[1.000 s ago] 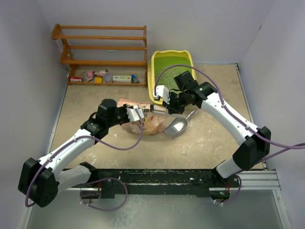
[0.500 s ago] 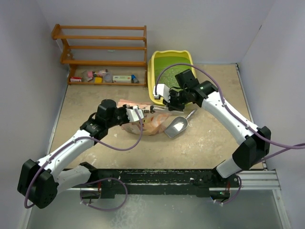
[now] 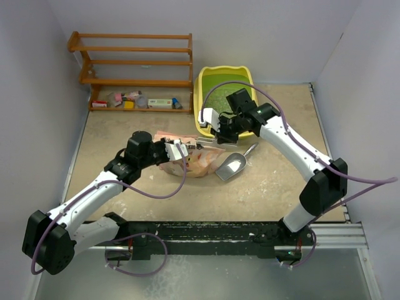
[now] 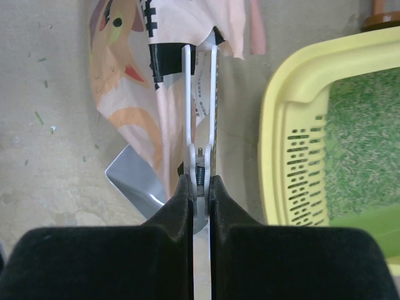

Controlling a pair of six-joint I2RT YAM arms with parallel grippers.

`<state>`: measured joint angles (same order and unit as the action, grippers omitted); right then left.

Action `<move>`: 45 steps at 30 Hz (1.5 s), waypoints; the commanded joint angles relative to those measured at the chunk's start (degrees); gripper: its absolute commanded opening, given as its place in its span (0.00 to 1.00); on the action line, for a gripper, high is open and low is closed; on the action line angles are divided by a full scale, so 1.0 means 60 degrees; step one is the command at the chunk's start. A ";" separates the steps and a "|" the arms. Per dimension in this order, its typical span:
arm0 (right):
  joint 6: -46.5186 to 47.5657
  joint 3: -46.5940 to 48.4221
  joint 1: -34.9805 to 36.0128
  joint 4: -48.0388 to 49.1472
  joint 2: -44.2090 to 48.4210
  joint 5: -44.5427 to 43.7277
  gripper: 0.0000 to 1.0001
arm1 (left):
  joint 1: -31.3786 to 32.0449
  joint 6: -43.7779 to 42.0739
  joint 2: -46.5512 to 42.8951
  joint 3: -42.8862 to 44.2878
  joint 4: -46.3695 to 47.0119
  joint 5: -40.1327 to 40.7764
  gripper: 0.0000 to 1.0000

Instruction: Fill the litter box with clean litter

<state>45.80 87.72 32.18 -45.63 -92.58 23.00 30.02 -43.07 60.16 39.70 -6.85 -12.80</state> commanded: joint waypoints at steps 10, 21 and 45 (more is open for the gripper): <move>-0.0277 -0.0474 -0.0072 0.0975 0.1821 -0.0421 0.00 | -0.0008 0.0063 -0.0286 0.0150 0.0698 -0.0035 0.00; -0.0665 -0.1590 -0.0065 0.1534 0.2093 0.0039 0.00 | -0.0008 0.0088 -0.0307 0.0178 0.0653 -0.0092 0.00; -0.0844 -0.1702 -0.0071 0.1951 0.1805 0.0233 0.00 | -0.0008 0.0074 -0.0326 0.0179 0.0596 -0.0153 0.00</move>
<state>42.11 77.82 31.81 -36.62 -85.27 23.57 30.02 -42.61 59.64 39.70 -7.38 -13.26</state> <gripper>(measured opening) 0.042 0.009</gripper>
